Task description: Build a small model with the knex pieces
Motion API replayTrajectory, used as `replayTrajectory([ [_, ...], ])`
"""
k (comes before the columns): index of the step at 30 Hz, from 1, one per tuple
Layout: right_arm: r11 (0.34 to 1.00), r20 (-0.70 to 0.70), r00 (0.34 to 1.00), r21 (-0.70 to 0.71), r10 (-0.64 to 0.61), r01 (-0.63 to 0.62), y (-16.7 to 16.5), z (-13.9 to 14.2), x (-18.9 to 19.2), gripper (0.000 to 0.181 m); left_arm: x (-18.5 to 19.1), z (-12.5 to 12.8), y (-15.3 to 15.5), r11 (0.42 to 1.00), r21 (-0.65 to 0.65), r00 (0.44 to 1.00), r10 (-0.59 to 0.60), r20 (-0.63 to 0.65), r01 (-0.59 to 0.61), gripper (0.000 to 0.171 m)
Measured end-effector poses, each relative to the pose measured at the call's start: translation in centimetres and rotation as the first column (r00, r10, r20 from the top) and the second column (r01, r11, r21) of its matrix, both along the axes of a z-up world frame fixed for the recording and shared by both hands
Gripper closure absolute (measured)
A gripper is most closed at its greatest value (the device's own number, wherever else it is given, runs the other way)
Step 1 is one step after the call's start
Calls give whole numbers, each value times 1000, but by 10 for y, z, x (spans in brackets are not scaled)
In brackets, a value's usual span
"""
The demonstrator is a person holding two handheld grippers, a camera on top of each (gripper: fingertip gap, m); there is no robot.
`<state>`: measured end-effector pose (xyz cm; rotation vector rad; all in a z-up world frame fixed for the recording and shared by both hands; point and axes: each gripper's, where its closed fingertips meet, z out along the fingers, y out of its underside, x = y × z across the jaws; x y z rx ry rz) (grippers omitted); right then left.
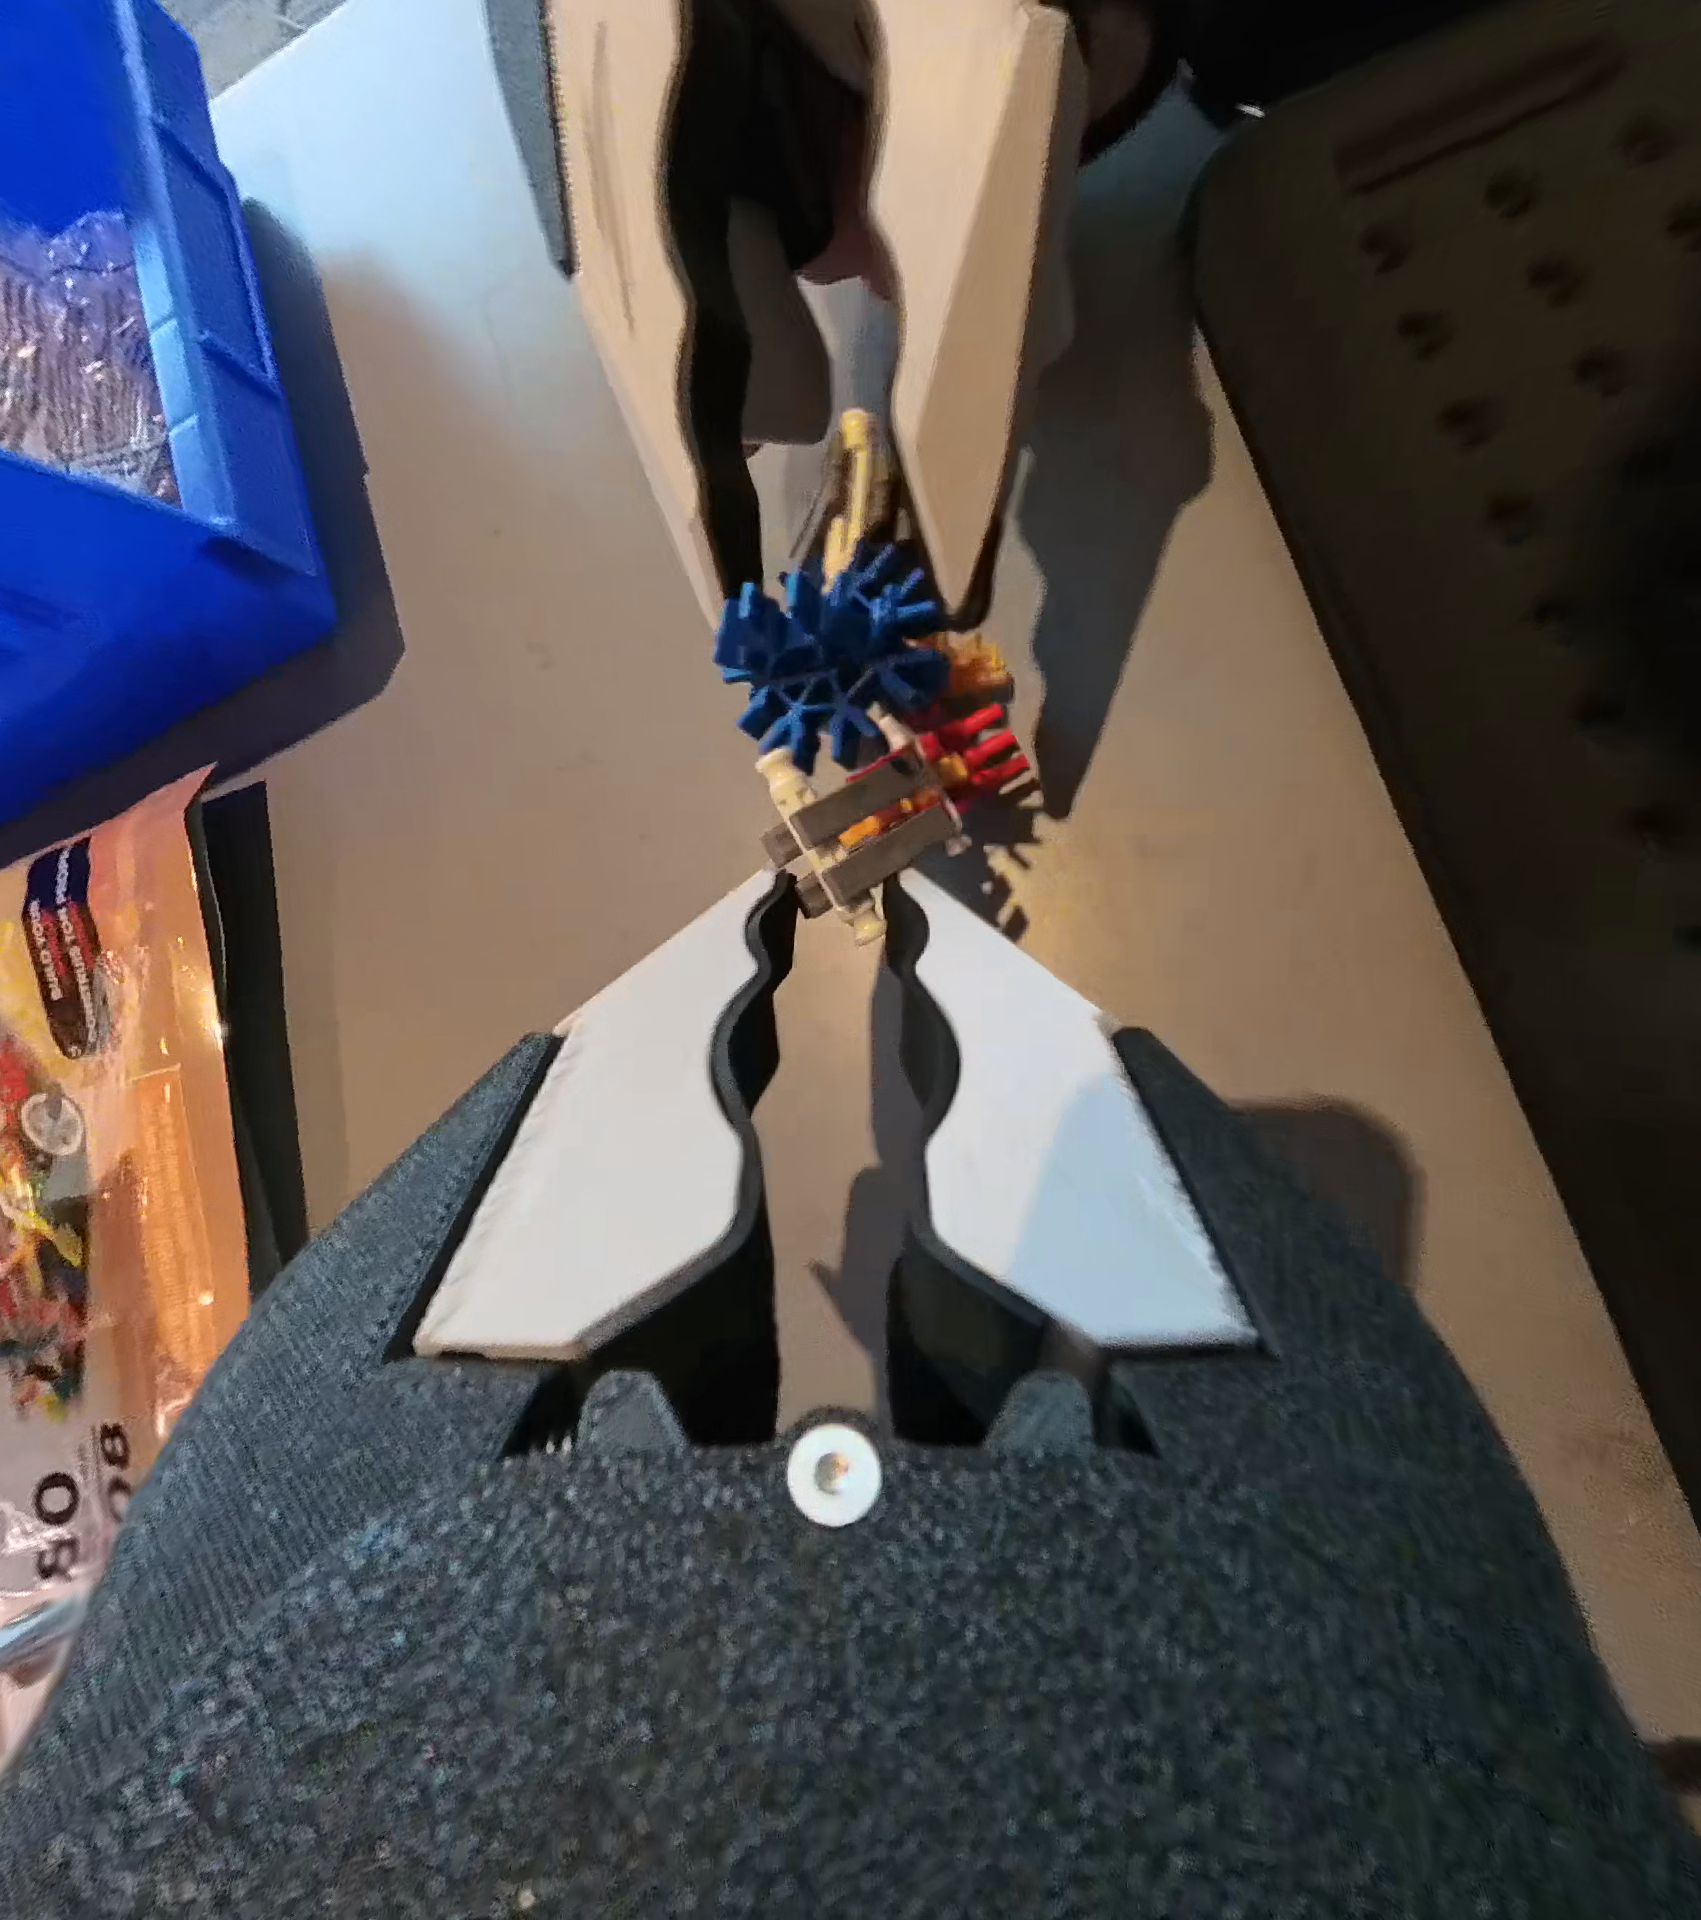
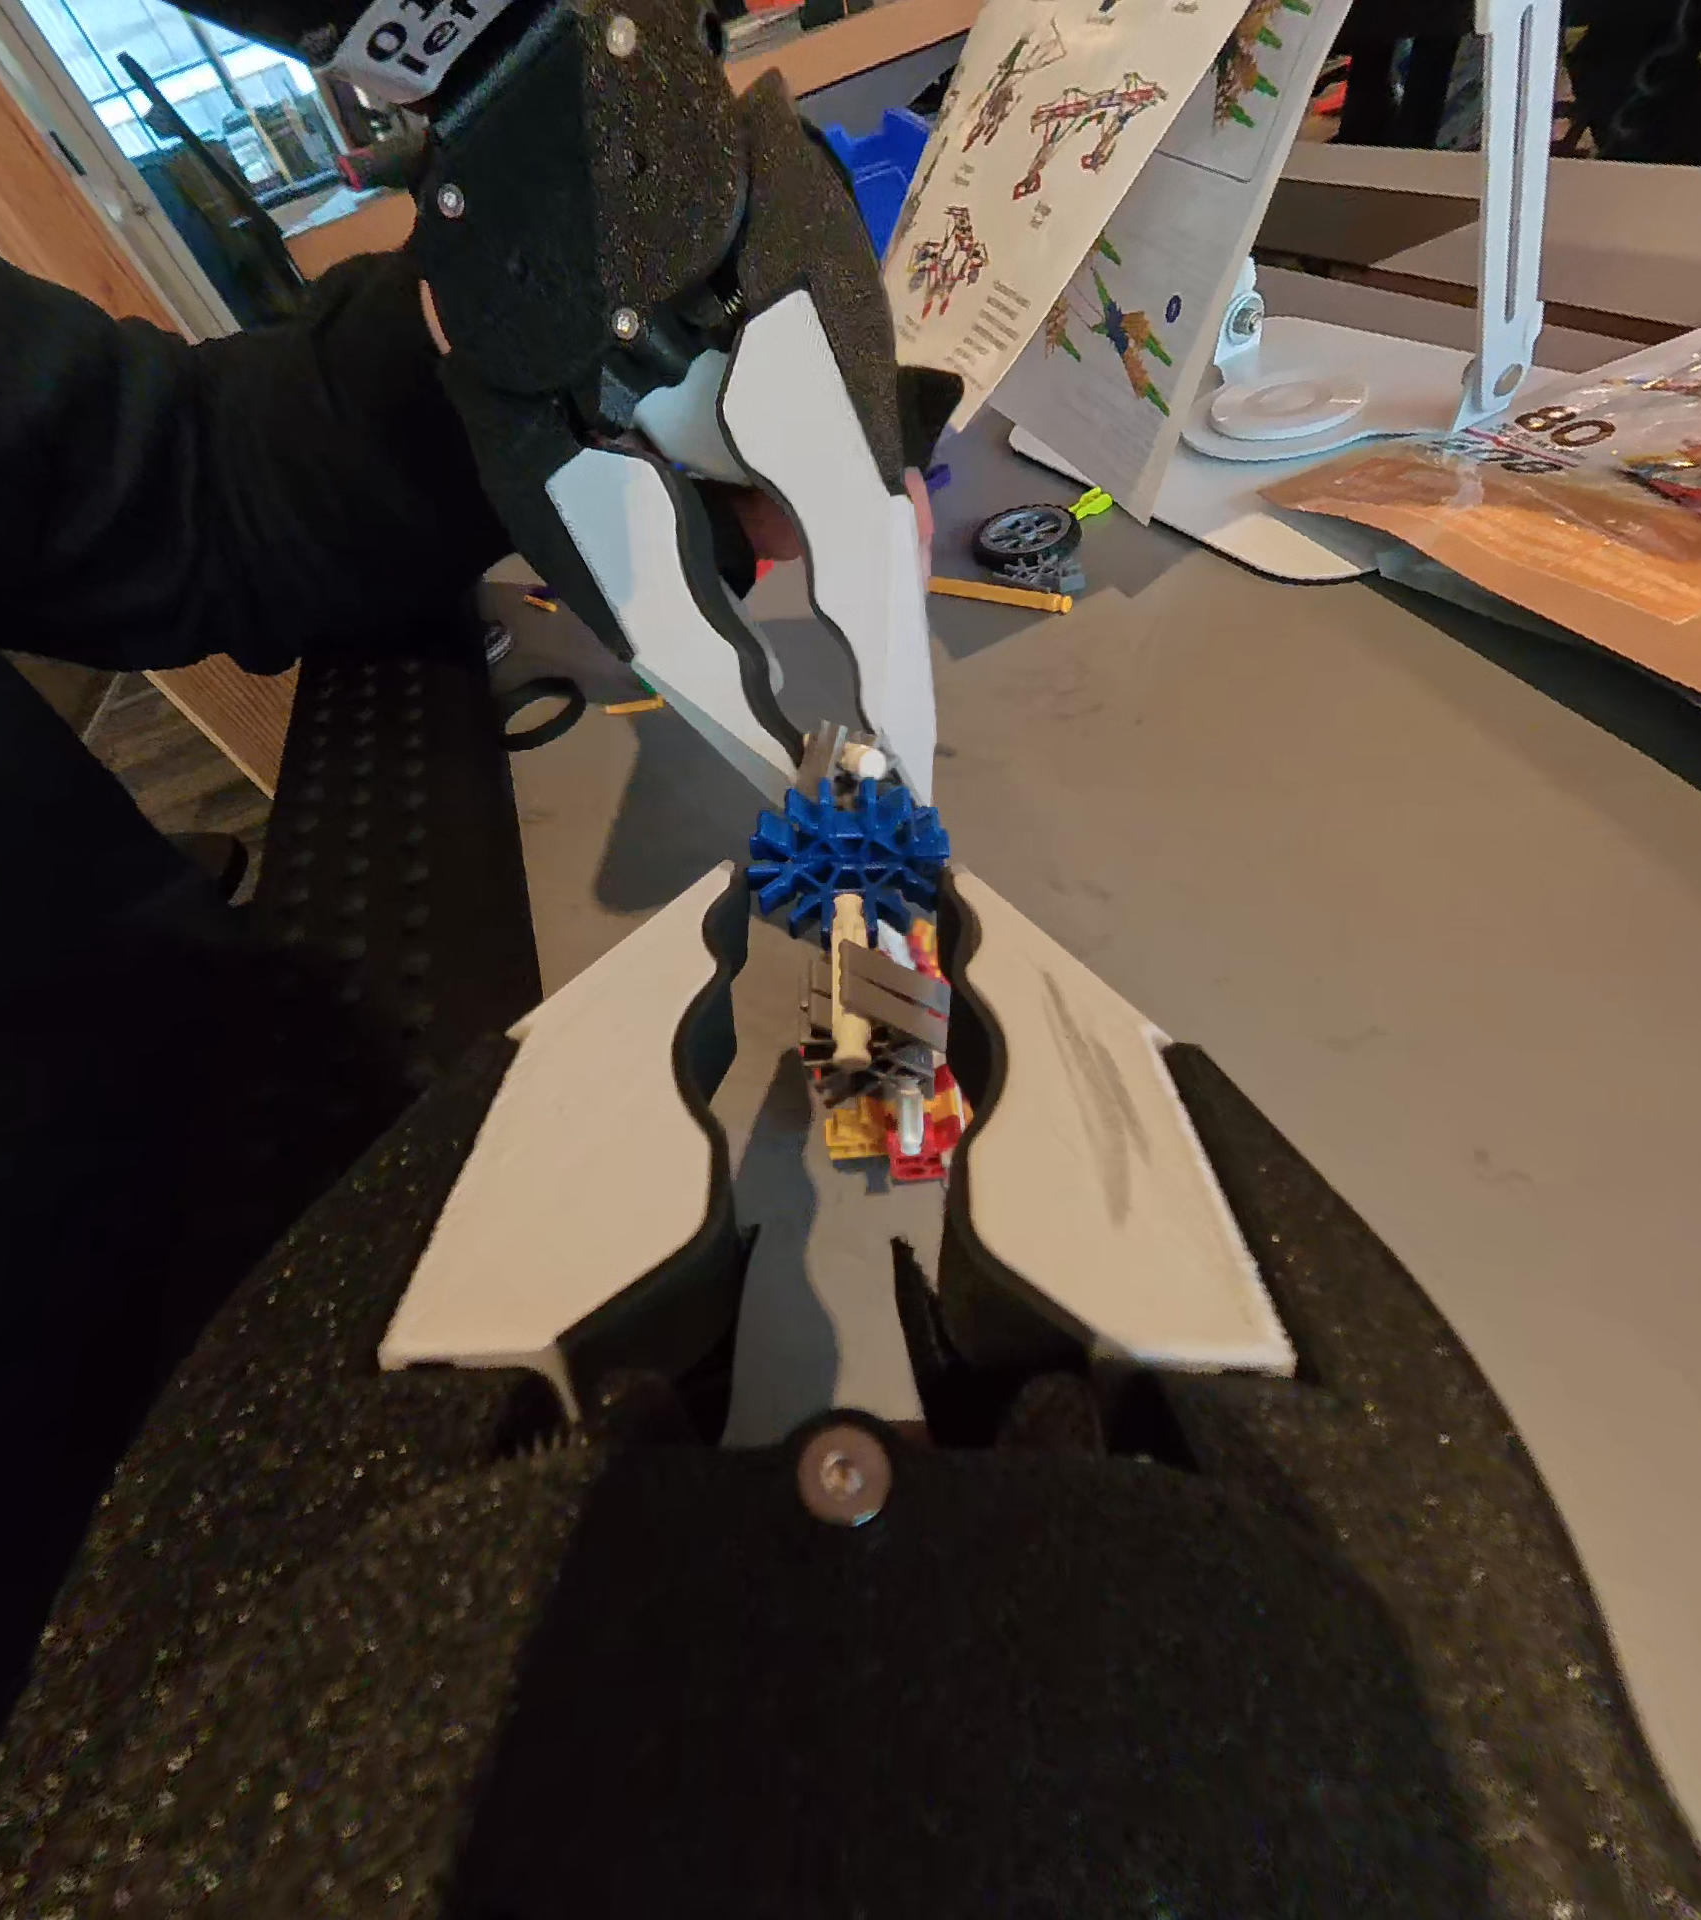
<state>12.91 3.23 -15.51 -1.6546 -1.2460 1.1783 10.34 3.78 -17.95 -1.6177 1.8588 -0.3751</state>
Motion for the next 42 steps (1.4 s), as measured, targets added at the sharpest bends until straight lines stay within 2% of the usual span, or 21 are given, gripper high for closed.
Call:
replayTrajectory([
  [6,999,7,999,-4,49,-49,-5,-1,-7,146,-6,0,-11,996,7,995,-91,-44,92,155],
  [12,997,2,997,-6,77,-77,-8,-2,-13,146,-11,0,-14,991,1,988,-132,-85,132,155],
  [23,991,23,991,23,130,-130,-15,-3,-29,146,-35,2,-26,982,-23,938,-184,-294,185,156],
  [42,979,16,980,26,200,-201,-20,-5,-28,146,-31,-10,-29,973,-96,935,-227,-271,209,155],
])
